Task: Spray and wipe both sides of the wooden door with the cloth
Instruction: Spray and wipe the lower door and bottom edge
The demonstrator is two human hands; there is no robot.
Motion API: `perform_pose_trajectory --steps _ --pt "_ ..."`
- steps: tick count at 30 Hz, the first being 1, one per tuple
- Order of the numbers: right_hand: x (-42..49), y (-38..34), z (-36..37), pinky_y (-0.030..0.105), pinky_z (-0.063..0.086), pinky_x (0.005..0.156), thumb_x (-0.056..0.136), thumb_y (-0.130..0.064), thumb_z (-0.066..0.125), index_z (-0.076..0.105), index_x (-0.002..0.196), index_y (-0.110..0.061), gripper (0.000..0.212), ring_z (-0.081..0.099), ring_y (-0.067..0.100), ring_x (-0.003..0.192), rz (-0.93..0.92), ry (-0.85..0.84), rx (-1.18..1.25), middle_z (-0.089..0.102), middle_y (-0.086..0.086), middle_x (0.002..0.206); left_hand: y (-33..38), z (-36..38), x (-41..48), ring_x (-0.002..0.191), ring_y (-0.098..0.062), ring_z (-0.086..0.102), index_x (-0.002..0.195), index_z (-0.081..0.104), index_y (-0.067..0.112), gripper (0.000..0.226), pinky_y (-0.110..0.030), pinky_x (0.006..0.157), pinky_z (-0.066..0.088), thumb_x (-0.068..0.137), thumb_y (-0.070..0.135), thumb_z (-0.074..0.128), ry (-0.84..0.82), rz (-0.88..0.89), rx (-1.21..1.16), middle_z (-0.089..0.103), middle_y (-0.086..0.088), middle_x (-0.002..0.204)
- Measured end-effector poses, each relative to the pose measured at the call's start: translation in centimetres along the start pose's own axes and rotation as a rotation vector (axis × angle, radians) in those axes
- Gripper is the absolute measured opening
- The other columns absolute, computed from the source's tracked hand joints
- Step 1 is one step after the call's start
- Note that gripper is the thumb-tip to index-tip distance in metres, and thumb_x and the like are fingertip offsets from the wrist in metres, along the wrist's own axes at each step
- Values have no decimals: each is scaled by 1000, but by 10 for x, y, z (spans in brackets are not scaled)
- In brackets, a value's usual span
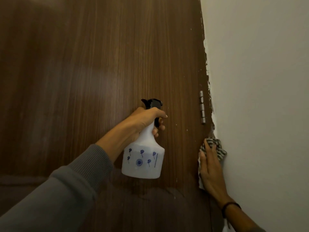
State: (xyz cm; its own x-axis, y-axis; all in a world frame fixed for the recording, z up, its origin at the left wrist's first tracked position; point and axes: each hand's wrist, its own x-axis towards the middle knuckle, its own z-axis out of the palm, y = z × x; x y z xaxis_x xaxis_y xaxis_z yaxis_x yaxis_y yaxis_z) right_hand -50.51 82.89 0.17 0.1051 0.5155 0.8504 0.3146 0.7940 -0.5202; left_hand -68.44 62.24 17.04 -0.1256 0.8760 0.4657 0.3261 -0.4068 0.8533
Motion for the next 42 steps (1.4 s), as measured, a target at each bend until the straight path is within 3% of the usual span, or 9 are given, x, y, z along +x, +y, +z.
perform_pose_trajectory --steps 4,7,12,18,24,32,35,39,42 --pt "36 -31 -8 35 15 121 108 -46 32 7 161 -37 59 15 11 151 -19 53 108 12 -7 168 3 1 -4 37 -9 48 76 61 9 21 -19 41 47 93 19 68 3 -10 12 68 -7 67" --pt "83 -67 -15 28 21 113 109 -43 34 9 161 -34 59 25 7 140 -113 118 119 20 -3 166 2 -1 -4 37 -8 47 75 61 8 21 -19 41 46 93 18 67 -6 -8 1 67 -9 70" --pt "164 -107 -17 41 37 117 106 -26 49 39 154 -22 49 45 23 136 -225 159 48 48 8 150 0 -2 1 38 -8 46 77 61 8 20 -19 42 46 94 18 66 -20 8 1 67 -9 72" --pt "132 -73 9 24 34 98 103 -14 54 52 141 -12 38 50 28 122 -162 480 -16 58 13 131 -3 -1 7 36 -8 45 75 59 9 22 -18 41 45 94 19 67 -20 20 2 67 -9 72" --pt "100 -51 0 25 37 96 101 -16 59 58 136 -9 35 55 27 116 -211 439 -65 63 12 126 -4 -2 7 37 -9 45 75 60 8 22 -20 41 45 93 19 67 -7 22 1 68 -9 71" --pt "200 -104 -8 24 39 94 100 -9 59 61 130 -12 31 57 29 115 -220 402 -108 63 11 122 -2 -1 9 35 -8 45 77 61 7 21 -19 40 44 94 18 66 -15 -1 38 69 -11 73" --pt "193 -95 -2 33 42 102 103 -16 52 55 138 -17 35 53 27 119 -274 388 -83 60 9 129 -3 -1 11 34 -8 45 75 60 8 22 -19 40 44 93 18 67 -20 3 29 69 -10 72" --pt "164 -64 0 56 35 115 107 -45 37 35 152 -33 47 44 26 139 -219 295 -10 44 1 154 -5 -1 13 34 -9 44 73 60 8 23 -18 39 43 92 18 67 -20 5 25 69 -10 72" --pt "129 -42 6 58 35 116 104 -52 33 33 153 -36 52 40 24 143 -180 295 4 39 -2 158 -6 -1 15 34 -9 44 75 61 8 21 -19 38 43 90 19 70 -14 -14 21 70 -9 71"
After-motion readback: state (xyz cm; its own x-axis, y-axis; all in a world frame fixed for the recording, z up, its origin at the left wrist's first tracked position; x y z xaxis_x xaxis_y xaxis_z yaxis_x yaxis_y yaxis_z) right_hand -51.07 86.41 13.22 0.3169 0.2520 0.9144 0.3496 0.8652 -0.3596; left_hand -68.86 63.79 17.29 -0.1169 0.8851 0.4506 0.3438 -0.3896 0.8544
